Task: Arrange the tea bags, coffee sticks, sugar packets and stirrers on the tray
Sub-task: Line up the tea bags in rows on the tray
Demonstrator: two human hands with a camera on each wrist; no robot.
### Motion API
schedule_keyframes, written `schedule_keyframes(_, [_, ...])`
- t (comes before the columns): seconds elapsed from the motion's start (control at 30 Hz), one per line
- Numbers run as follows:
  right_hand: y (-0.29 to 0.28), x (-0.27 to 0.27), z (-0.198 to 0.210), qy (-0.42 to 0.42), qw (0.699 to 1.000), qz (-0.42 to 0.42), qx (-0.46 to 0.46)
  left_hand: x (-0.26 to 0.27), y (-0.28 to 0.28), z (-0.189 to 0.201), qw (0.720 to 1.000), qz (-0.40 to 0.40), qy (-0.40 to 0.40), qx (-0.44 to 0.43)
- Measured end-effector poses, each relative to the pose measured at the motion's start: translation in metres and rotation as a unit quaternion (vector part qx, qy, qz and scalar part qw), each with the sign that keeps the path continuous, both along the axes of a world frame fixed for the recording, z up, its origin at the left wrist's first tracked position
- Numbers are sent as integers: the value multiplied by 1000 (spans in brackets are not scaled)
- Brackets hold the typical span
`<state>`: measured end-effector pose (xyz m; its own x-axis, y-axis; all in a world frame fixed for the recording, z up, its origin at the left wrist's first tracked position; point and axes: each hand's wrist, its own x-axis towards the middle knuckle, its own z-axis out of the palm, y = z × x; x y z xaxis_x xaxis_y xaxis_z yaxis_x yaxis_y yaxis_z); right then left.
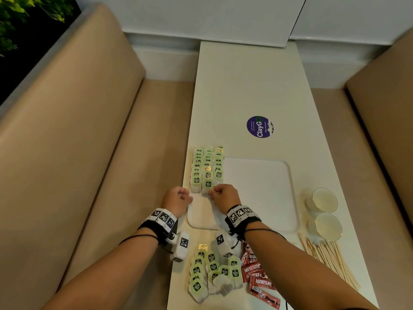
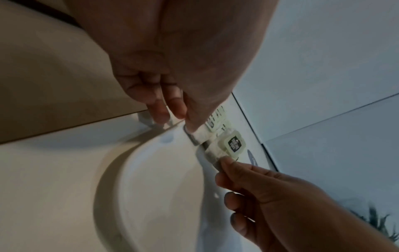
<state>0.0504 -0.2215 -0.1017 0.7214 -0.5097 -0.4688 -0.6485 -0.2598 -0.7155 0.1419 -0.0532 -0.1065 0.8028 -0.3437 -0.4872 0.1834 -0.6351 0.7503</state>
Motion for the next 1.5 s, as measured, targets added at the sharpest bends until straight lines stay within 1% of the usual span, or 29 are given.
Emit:
schedule_keyframes(0.1, [-1, 5, -1, 28, 1000, -2, -2, 6, -6, 0, 999, -3, -32, 20])
schedule_keyframes(0.23, [-2, 11, -2, 41, 999, -13, -2, 10, -16, 0, 993, -54, -101, 36])
schedule_keyframes(0.37, [-1, 15, -3, 42, 999, -27, -14, 13, -22, 1, 986, -72, -137, 55])
schedule_keyframes(0.57, [-3, 16, 0, 46, 999, -25, -16, 14, -21, 9, 987, -90, -125, 54])
schedule_keyframes(0.7, [-8, 1, 9, 22, 1000, 6, -14, 8, -11, 17, 991, -89, -87, 39])
schedule_keyframes(0.8, [-11, -29, 19, 20, 997, 79, 0, -2, 4, 24, 989, -144, -23, 17])
schedule_keyframes(0.9, [-9, -66, 32, 33, 989, 147, -13, -16, 21, 28, 977, -213, 4, 21])
schedule_keyframes(1.0, [-11, -98, 39, 47, 984, 169, -34, -28, 38, 26, 965, -258, 3, 49])
schedule_keyframes(1.07, [-12, -112, 38, 56, 980, 187, -43, -34, 46, 24, 956, -287, 16, 65])
schedule_keyframes(1.13, [-10, -121, 36, 60, 974, 210, -64, -42, 53, 22, 955, -288, 33, 67])
schedule_keyframes(1.2, [-7, -127, 32, 65, 971, 216, -85, -54, 56, 20, 954, -289, 30, 72])
schedule_keyframes(1.33, [-1, -132, 27, 110, 957, 233, -129, -77, 58, 16, 940, -328, -2, 95])
schedule_keyframes(1.43, [5, -136, 27, 127, 949, 252, -138, -90, 58, 11, 932, -343, -14, 113])
schedule_keyframes(1.5, [7, -136, 27, 134, 948, 253, -138, -97, 57, 10, 935, -337, -23, 107])
